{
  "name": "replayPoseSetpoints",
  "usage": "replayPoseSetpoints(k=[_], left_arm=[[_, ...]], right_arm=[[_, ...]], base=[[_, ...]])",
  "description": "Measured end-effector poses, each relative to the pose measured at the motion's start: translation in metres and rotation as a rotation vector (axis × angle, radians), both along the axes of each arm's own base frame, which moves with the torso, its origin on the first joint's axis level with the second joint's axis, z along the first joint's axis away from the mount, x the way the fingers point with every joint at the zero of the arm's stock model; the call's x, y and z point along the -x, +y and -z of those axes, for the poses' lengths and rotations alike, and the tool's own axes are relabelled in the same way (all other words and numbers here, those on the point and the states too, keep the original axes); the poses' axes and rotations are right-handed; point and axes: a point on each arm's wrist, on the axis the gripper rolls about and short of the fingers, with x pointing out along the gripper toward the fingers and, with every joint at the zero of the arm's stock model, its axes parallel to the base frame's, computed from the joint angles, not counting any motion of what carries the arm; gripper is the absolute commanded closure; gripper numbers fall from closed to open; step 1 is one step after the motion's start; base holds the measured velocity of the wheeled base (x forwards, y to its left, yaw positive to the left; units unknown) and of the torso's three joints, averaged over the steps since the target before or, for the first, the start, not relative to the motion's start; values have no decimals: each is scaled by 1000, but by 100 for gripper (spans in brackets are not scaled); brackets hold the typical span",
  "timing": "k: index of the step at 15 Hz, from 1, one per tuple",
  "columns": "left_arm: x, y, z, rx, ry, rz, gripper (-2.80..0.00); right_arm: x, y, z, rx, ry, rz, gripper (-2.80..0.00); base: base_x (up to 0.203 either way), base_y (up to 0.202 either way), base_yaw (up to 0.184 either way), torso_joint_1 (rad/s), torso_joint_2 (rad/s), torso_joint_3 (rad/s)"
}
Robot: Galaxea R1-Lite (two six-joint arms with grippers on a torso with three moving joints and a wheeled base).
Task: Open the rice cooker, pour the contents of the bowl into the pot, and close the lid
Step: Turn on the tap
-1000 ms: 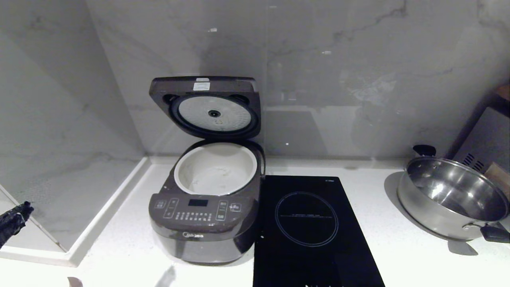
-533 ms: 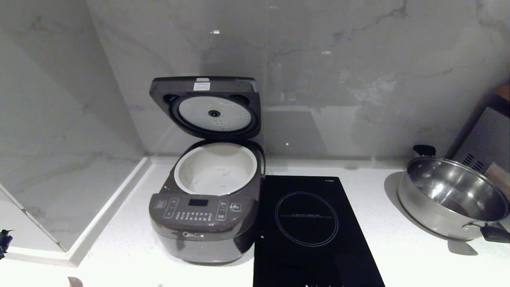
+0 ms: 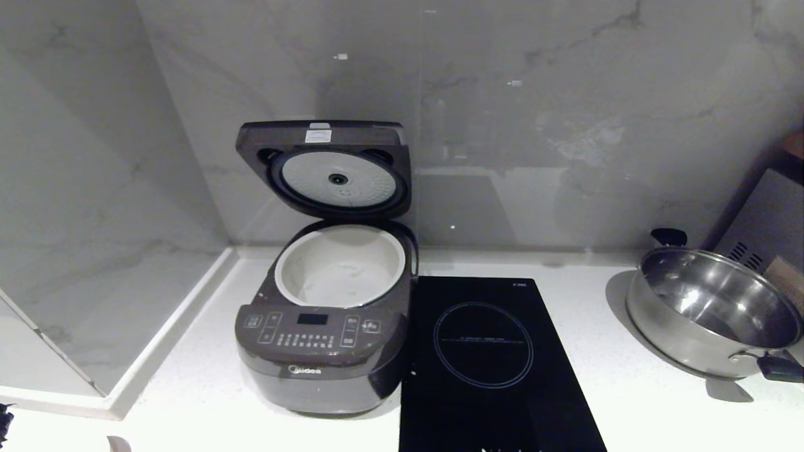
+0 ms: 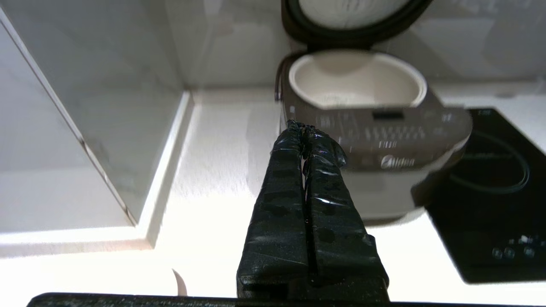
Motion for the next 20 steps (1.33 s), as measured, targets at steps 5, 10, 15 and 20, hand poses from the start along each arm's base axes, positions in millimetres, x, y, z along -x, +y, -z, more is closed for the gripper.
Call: replayPoseSetpoints(k=[5,10,15,20], left_arm=[[-4,0,19,0,22,8,0],[-10,1,38,-33,4,9,0],[-12,7,60,-80,60,-192,0],[-12,11,61,-121,72,-396,0]], right_arm=[[0,0,0,0,0,0,0],[0,0,0,0,0,0,0],[0,0,0,0,-1,1,0],[0,0,0,0,0,1,0]], base=[[0,0,0,0,0,0],[0,0,0,0,0,0],[0,0,0,0,0,0],[0,0,0,0,0,0]])
